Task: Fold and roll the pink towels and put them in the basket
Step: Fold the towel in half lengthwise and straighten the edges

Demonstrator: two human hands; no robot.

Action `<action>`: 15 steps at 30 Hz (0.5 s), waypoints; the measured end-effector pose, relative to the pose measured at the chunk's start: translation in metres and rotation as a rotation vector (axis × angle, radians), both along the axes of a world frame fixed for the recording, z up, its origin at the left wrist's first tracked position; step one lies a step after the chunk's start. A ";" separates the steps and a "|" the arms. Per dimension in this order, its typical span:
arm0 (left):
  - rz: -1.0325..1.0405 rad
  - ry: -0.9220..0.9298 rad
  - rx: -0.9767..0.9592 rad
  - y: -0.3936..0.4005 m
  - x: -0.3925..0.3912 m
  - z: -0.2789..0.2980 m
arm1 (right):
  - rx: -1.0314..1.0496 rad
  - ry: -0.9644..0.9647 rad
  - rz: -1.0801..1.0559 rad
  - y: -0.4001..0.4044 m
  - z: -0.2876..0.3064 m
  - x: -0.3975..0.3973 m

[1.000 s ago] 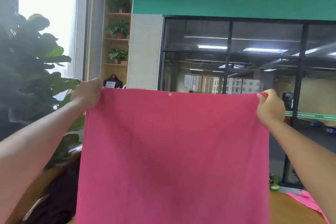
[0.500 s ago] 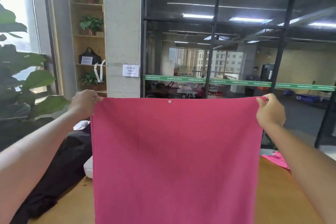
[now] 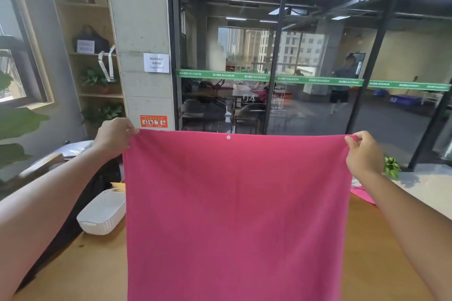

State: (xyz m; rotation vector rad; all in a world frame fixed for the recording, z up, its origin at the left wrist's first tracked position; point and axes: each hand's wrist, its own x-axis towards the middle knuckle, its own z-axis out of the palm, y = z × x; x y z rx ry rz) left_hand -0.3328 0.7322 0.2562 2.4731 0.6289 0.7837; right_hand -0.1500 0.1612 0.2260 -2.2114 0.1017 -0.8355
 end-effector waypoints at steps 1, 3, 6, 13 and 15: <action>0.001 0.008 -0.004 -0.002 0.014 -0.003 | -0.002 0.013 0.009 -0.001 -0.003 0.014; 0.006 0.014 -0.043 -0.005 0.044 -0.011 | -0.003 0.040 0.030 -0.002 -0.009 0.045; 0.026 0.040 -0.067 -0.009 0.087 -0.024 | -0.016 0.086 0.072 -0.004 -0.018 0.094; 0.080 0.154 -0.050 0.001 0.162 -0.072 | -0.054 0.179 0.143 0.006 -0.062 0.186; 0.087 0.182 -0.057 0.009 0.178 -0.090 | -0.055 0.209 0.155 0.014 -0.080 0.207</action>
